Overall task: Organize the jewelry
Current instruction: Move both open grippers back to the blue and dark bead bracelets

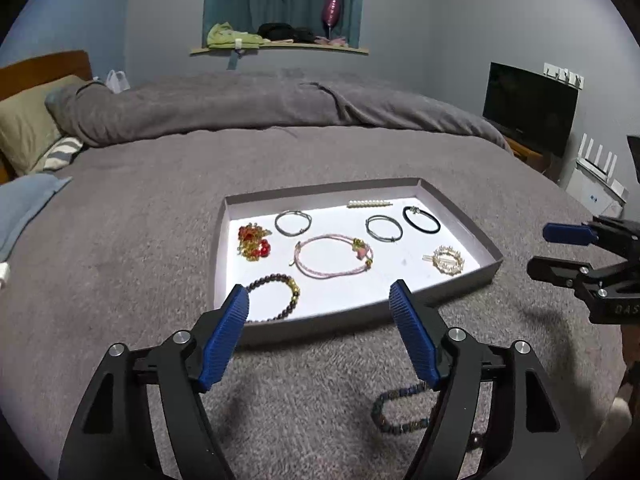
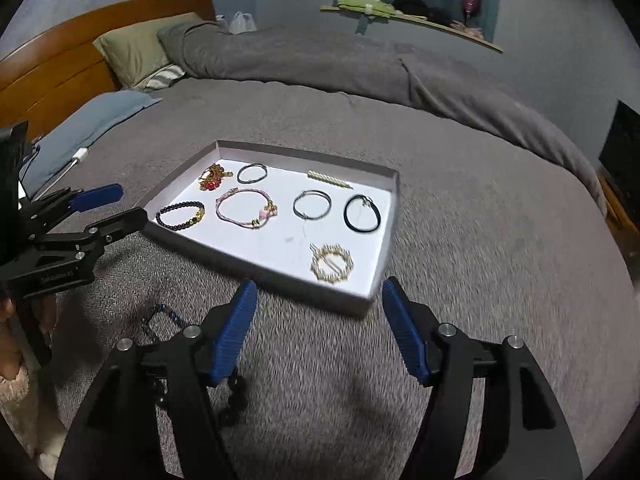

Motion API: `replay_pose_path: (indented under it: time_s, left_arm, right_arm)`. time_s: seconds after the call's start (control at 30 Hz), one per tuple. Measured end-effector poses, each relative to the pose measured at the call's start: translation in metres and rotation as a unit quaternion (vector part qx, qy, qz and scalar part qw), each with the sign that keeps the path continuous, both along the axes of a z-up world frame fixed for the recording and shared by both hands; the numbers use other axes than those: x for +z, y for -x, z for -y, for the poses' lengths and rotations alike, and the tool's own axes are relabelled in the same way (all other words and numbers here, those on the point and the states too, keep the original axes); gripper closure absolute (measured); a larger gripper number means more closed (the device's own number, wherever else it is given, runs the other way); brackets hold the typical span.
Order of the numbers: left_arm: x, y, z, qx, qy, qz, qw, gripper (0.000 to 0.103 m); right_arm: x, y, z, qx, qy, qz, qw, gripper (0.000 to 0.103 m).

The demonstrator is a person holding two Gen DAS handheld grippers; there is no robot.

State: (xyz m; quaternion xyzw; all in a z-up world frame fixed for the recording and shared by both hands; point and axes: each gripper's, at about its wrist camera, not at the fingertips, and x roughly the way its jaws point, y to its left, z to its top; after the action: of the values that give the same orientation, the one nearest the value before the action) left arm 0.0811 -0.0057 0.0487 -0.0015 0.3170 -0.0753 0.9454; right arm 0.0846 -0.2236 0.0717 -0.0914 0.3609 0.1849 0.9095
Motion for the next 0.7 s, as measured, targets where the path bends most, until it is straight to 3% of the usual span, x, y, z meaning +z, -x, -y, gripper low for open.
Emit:
replay_pose_path:
  time_s: [0.33,0.7]
  left_arm:
    - [-0.003,0.016,0.001,-0.007,-0.006,0.005,0.9999,0.024]
    - [-0.027,0.032,-0.003,-0.024,0.009,-0.031,0.9992,0.023]
  right_arm:
    - [-0.02,0.028,0.02,-0.042,-0.065,0.001,0.997,0.021]
    - [-0.048,0.039,0.016,-0.029,-0.076,-0.011,0.997,0.02]
